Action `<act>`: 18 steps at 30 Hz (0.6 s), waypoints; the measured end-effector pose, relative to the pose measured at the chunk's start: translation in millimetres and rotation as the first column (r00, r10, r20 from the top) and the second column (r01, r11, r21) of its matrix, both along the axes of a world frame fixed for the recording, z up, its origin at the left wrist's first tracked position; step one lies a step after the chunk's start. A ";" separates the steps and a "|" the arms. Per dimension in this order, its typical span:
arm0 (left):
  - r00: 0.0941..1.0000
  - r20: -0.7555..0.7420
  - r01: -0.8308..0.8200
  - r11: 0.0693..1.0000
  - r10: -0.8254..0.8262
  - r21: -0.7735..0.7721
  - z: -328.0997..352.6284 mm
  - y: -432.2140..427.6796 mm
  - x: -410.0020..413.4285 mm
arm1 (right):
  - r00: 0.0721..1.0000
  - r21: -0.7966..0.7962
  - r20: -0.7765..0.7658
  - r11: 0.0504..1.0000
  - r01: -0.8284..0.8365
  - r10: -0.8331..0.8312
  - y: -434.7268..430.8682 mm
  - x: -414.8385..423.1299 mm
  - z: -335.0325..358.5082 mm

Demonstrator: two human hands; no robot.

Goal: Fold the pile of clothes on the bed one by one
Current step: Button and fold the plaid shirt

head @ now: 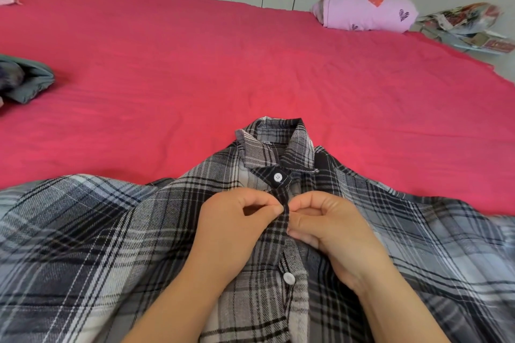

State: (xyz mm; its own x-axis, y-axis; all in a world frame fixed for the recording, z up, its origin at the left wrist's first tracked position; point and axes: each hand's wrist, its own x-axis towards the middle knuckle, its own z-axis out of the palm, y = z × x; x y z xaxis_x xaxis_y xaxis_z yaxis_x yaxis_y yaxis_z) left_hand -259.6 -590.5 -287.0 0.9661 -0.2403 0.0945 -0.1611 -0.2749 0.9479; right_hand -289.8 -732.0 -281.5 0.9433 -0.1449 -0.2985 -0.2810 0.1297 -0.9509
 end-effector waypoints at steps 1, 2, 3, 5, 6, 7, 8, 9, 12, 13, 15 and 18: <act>1.000 0.023 0.003 1.000 -0.003 0.020 0.0 -0.1 -0.3 | 1.000 0.004 -0.005 1.000 0.002 -0.002 0.0 0.1 -0.4; 0.999 0.047 0.004 0.999 -0.006 0.043 0.0 -0.5 -0.6 | 1.000 0.008 -0.010 1.000 0.000 0.000 0.1 0.2 -0.8; 0.998 0.067 0.004 0.998 -0.008 0.065 -0.1 -1.0 -1.1 | 1.000 0.015 -0.014 1.000 -0.001 0.001 0.3 0.1 -0.6; 0.995 0.098 -0.005 0.995 -0.004 0.095 -0.8 -1.4 -0.9 | 1.000 0.042 -0.020 0.999 0.005 -0.004 0.5 0.6 -0.3; 0.994 0.110 -0.010 0.995 -0.001 0.104 -1.6 -1.2 -0.8 | 1.000 0.061 -0.022 0.998 0.014 -0.012 1.0 1.2 -0.3; 0.992 0.123 -0.014 0.993 0.000 0.113 -2.2 -1.1 -0.7 | 1.000 0.072 -0.021 0.997 0.020 -0.019 1.6 1.4 0.1; 0.990 0.138 -0.017 0.992 0.000 0.124 -3.0 -1.1 -1.0 | 1.000 0.078 -0.016 0.997 0.020 -0.018 2.0 1.5 -0.2; 0.988 0.152 -0.019 0.991 -0.001 0.134 -3.8 -1.4 -1.2 | 1.000 0.075 -0.013 0.997 0.020 -0.019 2.9 1.4 -0.1; 0.981 0.194 -0.029 0.988 -0.001 0.151 -6.6 -2.7 -1.4 | 1.000 0.031 -0.010 0.999 0.027 -0.027 4.2 1.1 -2.7; 0.980 0.201 -0.031 0.988 0.000 0.149 -7.3 -2.5 -1.2 | 0.999 0.032 -0.014 0.999 0.039 -0.039 4.6 1.3 -3.4; 0.983 0.186 -0.024 0.991 0.000 0.130 -7.4 -1.9 -0.4 | 0.997 0.068 -0.026 0.995 0.068 -0.067 4.1 1.9 -4.3; 0.985 0.172 -0.025 0.993 0.006 0.111 -7.3 -0.8 0.0 | 0.996 0.089 -0.028 0.992 0.089 -0.087 3.3 2.8 -3.7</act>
